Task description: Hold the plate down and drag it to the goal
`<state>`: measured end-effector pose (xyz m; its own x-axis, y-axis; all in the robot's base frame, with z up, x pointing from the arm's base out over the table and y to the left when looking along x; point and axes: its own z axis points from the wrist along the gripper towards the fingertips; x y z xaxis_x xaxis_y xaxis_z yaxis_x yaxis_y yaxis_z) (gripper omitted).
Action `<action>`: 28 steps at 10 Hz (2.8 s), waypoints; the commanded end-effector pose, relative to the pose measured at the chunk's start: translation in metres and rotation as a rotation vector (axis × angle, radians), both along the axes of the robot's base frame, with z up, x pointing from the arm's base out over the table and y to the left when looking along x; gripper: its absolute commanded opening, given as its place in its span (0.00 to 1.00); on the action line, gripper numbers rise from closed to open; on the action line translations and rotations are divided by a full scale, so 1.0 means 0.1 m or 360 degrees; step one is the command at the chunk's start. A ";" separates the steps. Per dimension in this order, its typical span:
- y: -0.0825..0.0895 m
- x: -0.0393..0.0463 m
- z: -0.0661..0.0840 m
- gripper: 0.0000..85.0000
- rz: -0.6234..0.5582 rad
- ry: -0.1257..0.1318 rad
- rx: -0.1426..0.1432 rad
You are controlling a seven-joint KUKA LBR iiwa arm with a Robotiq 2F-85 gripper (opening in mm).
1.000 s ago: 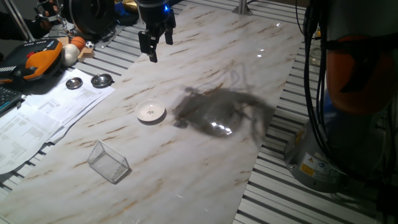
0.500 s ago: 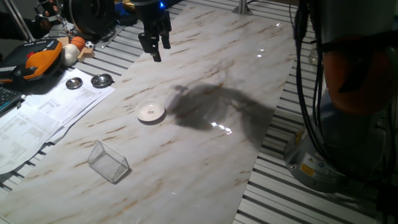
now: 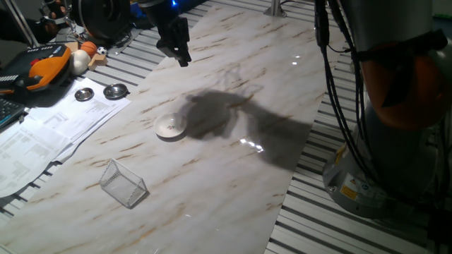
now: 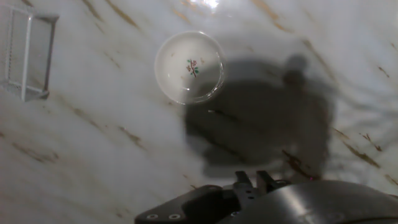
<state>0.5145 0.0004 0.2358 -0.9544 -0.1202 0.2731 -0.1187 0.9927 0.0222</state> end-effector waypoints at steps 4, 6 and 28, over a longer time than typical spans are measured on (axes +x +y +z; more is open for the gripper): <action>0.00 0.001 0.00 0.00 0.0006 0.0005 0.0000; 0.00 0.001 0.00 0.00 0.0004 0.0007 -0.0001; -0.06 0.450 -0.83 0.00 -0.0187 -0.0185 0.0008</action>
